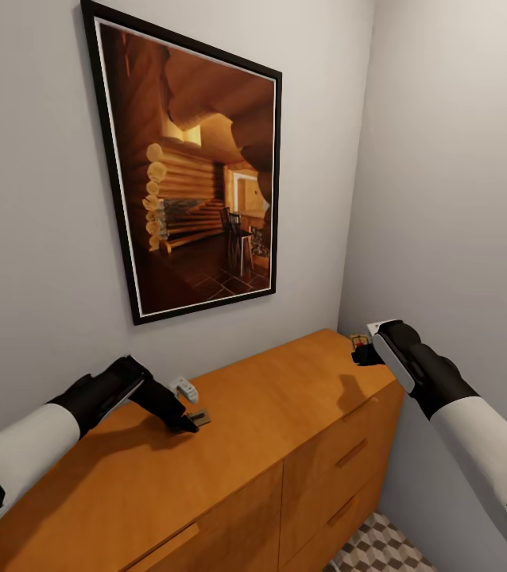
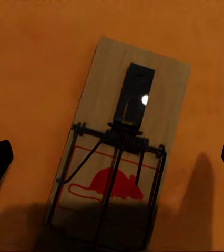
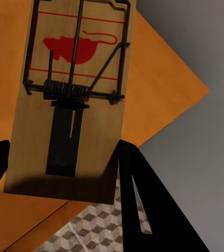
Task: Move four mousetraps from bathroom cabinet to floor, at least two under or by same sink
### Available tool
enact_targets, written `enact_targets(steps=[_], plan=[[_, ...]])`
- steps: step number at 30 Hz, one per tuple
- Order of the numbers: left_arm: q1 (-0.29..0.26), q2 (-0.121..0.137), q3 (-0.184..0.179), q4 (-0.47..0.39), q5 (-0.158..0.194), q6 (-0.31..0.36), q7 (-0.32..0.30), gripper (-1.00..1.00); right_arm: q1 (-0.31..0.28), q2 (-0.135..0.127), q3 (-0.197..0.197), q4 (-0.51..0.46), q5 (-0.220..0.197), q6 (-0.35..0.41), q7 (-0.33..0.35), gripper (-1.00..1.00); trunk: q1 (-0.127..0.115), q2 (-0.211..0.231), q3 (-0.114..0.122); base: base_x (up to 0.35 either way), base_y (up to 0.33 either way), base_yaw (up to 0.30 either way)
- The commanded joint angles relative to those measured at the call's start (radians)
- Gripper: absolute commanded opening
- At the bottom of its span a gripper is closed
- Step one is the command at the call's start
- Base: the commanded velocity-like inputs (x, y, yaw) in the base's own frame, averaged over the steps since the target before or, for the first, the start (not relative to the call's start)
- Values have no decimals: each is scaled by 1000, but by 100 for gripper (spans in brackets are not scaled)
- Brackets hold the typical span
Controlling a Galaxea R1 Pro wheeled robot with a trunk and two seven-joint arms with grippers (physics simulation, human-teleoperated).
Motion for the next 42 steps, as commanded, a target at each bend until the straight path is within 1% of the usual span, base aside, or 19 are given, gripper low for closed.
enact_targets(steps=[1, 3, 8, 13, 20, 36, 42], plan=[[-1, -2, -6, 0, 14, 11, 4, 100, -1, -1, 4, -1, -13, 2, -10, -100, 0, -1, -2, 0, 0, 0], [-1, -12, -6, 6, 14, 12, 6, 100, -1, -1, 3, -1, -13, 2, -10, -100, 0, -1, -2, 0, 0, 0], [-1, -20, -6, 15, 14, 12, 10, 100, -1, -1, 3, -1, -13, 2, -10, -100, 0, -1, -2, 0, 0, 0], [-1, -22, -6, 25, 15, 13, 12, 100, -1, -1, 3, -1, -13, 2, -10, -100, 0, -1, -2, 0, 0, 0], [-1, -23, -6, 60, 14, 10, 13, 100, -1, -1, 3, -1, -14, 2, -10, -100, 0, -1, -2, 0, 0, 0], [-1, -22, -7, 76, 14, 9, 12, 100, -1, -1, 3, -1, -14, 2, -10, -100, 0, -1, -2, 0, 0, 0], [-1, -22, -7, 100, 15, 8, 12, 100, -1, -1, 4, -1, -14, 2, -10, -100, 0, -1, -2, 0, 0, 0]])
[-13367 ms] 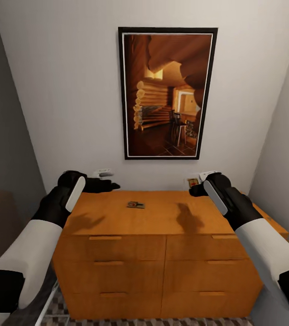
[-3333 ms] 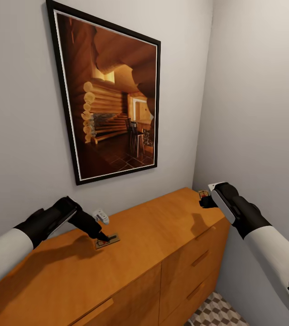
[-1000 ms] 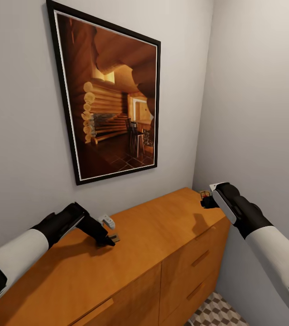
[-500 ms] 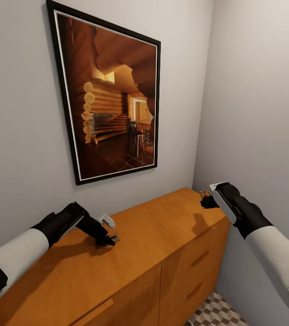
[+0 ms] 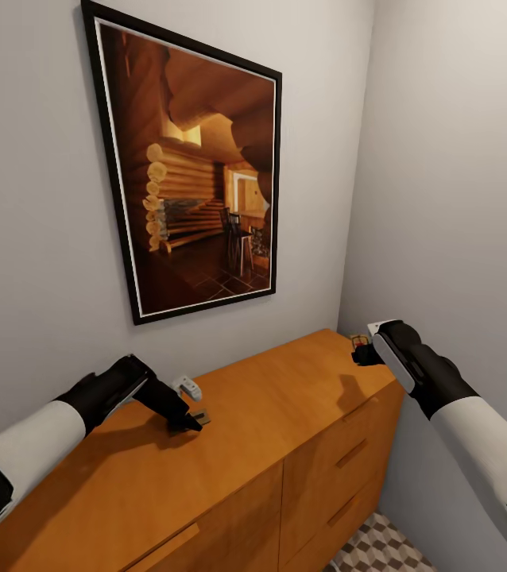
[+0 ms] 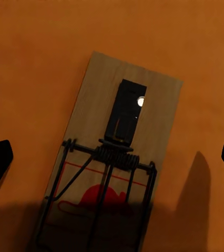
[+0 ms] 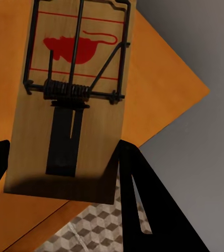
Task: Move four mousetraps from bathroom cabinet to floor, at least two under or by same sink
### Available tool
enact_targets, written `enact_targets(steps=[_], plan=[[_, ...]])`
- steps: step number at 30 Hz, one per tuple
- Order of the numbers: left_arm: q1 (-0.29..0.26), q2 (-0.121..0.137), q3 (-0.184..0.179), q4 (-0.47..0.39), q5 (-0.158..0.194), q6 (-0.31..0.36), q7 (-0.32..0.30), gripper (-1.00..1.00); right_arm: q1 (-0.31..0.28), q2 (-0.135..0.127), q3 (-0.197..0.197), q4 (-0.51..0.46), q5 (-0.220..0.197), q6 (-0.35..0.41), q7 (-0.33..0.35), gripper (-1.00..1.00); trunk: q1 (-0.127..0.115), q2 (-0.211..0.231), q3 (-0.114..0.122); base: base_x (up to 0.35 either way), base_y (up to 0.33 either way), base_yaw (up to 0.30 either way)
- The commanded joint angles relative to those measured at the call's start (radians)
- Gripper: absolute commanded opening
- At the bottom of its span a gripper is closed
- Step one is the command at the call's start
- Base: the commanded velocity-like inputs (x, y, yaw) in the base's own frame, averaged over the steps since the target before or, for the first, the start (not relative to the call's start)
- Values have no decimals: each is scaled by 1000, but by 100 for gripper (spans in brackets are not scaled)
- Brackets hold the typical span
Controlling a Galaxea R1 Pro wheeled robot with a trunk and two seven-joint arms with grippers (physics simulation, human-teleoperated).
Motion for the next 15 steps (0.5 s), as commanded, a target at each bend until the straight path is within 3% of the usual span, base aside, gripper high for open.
enact_targets(steps=[1, 15], plan=[[11, 1, -9, 74, -5, 2, 5, -100, -1, -1, 4, -1, -14, 2, -10, -100, 0, -1, -2, 0, 0, 0], [11, 0, -10, 96, -8, -10, 4, -100, -1, -1, 4, -1, -14, 2, -10, -100, 0, -1, -2, 0, 0, 0]])
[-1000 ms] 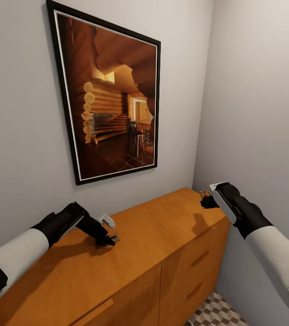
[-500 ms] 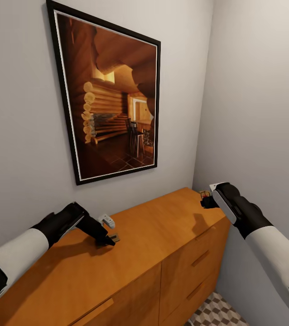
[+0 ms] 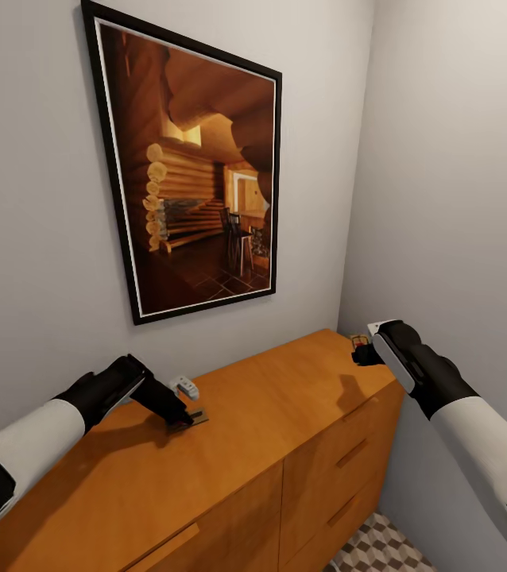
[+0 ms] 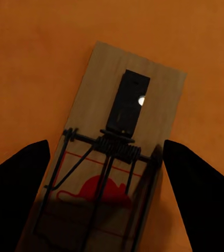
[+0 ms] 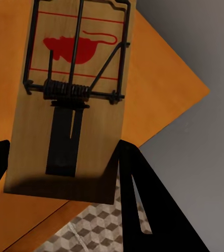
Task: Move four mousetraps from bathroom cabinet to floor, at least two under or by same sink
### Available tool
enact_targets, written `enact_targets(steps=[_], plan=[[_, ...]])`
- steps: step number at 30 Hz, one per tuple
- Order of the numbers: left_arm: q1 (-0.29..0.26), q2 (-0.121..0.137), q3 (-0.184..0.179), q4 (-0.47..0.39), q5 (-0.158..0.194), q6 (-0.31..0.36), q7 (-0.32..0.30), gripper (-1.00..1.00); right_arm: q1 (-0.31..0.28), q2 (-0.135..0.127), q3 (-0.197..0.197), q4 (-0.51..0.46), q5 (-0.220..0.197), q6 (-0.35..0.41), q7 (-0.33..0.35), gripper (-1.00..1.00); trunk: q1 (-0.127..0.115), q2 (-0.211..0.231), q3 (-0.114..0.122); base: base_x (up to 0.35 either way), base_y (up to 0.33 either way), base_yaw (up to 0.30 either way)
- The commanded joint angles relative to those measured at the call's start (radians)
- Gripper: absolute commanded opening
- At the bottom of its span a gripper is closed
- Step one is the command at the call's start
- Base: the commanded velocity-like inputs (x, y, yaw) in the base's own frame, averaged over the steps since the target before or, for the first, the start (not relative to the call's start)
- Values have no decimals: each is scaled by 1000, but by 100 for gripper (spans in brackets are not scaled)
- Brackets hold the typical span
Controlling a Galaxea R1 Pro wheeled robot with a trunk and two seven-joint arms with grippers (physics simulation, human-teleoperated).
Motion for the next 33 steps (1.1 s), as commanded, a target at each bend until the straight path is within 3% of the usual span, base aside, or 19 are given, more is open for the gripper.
enact_targets(steps=[1, 7, 12, 14, 18, 23, 29, 33], plan=[[24, 1, -10, 52, -11, 0, 3, -100, -1, -1, 4, -1, -14, 2, -10, -100, 0, -1, -2, 0, 0, 0], [24, 0, -11, 33, -13, 2, 3, -100, -1, -1, 4, -1, -14, 2, -10, -100, 0, -1, -2, 0, 0, 0], [21, -8, -9, -46, -13, 17, -3, -100, -1, -1, 4, -1, -14, 2, -10, -100, 0, -1, -2, 0, 0, 0], [15, -9, -9, -103, -13, 40, -7, -100, -1, -1, 4, -1, -15, 2, -10, -100, 0, -1, -2, 0, 0, 0], [8, -9, -8, -205, -14, 150, -3, -100, -1, -1, 4, -1, -15, 2, -10, -100, 0, -1, -2, 0, 0, 0], [0, -8, -7, -288, -16, 228, 2, -100, -1, 0, 4, -1, -15, 2, -10, -100, 0, -1, -2, 0, 0, 0], [-28, -8, -4, -310, -21, 254, 0, -100, -1, 0, 4, -1, -16, 2, -10, -100, 0, -1, -2, 0, 0, 0], [-33, -10, 38, -312, -25, 288, 15, -100, -1, 1, 4, -1, -18, 2, -10, -100, 0, -1, -2, 0, 0, 0]])
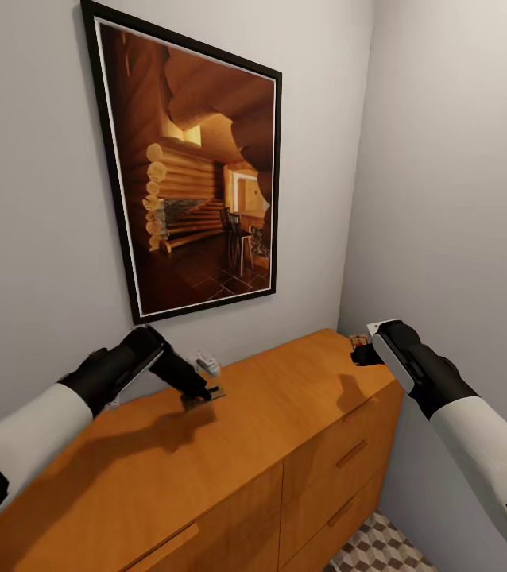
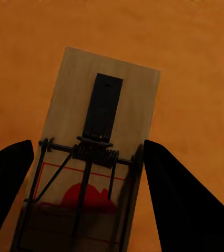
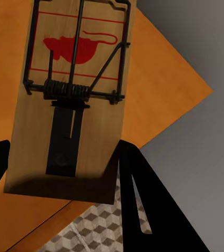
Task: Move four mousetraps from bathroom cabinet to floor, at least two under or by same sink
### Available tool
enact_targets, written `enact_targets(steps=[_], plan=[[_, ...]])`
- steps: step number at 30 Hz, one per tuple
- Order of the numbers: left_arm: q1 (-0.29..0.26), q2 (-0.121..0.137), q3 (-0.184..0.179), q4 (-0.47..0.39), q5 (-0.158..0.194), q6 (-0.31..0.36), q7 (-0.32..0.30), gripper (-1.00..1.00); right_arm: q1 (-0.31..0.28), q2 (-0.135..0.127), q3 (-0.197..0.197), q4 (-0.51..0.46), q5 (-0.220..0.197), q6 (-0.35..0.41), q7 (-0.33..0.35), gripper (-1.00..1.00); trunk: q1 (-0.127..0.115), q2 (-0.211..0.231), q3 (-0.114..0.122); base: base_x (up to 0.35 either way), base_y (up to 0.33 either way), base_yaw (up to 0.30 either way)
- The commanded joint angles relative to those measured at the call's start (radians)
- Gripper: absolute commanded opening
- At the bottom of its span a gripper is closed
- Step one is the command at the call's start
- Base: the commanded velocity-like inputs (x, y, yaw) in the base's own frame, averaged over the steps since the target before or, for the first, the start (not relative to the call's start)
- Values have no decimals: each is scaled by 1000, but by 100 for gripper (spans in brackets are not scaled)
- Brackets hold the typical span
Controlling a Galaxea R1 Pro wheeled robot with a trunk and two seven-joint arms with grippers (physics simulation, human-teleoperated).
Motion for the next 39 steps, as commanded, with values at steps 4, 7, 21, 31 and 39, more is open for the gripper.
enact_targets(steps=[4, 7, 21, 31, 39], plan=[[-4, 0, 139, 2, 1, 45, 108, -100, -1, 3, 5, -1, -16, 2, -10, -100, 0, -1, -1, 0, 0, 0], [-4, -1, 254, 5, -2, 53, 184, -100, -1, 7, 5, -1, -16, 2, -10, -100, 0, -1, -1, 0, 0, 0], [-1, -5, 476, 82, -48, 60, 351, -100, -1, 16, 6, -2, -21, 2, -5, -100, 0, -1, -1, 0, 0, 0], [-1, -25, 478, 108, -48, 60, 356, -100, -1, 21, 6, -2, -22, 2, -1, -100, 0, -1, -1, -38, 0, 0], [-1, -26, 477, 105, -46, 60, 356, -100, -1, 21, 6, -2, -22, 2, -1, -100, 0, -1, -1, -297, 0, 0]])
